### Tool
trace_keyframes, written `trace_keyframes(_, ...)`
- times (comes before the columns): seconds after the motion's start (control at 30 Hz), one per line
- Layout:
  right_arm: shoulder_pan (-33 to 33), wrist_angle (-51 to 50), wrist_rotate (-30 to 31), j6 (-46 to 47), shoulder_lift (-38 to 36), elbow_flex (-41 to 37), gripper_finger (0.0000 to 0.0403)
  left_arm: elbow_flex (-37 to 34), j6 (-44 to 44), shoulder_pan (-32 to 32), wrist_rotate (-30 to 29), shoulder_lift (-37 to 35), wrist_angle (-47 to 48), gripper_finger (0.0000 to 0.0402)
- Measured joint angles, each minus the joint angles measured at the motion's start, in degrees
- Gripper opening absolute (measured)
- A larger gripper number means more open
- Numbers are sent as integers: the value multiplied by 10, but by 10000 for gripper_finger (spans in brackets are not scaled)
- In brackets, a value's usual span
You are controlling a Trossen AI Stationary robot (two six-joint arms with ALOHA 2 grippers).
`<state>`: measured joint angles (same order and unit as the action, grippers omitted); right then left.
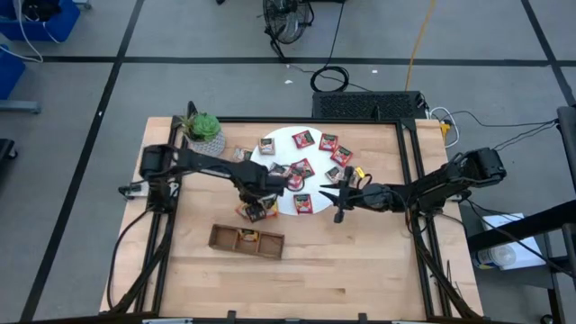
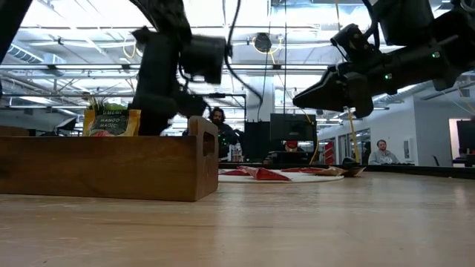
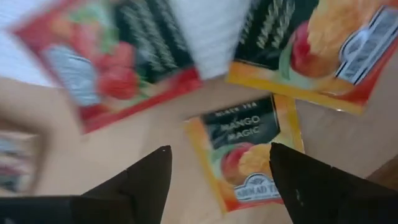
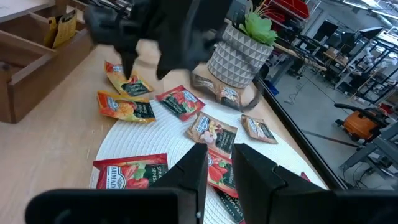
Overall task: Pick & Place Tea
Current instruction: Put the orange tea bag into the middle section of the wooden organizer
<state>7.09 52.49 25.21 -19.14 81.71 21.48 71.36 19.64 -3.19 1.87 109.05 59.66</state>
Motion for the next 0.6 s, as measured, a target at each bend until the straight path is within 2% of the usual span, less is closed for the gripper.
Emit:
trace_keyframes(0.23,0,0,0,0,0,0,61,3,13,8,39,55,7,264)
trace_keyframes(0.47,0,0,0,0,0,0,61,3,30,10,11,67,9,247)
trace_keyframes(0.6,0,0,0,0,0,0,61,3,34,12,-3,67,9,212)
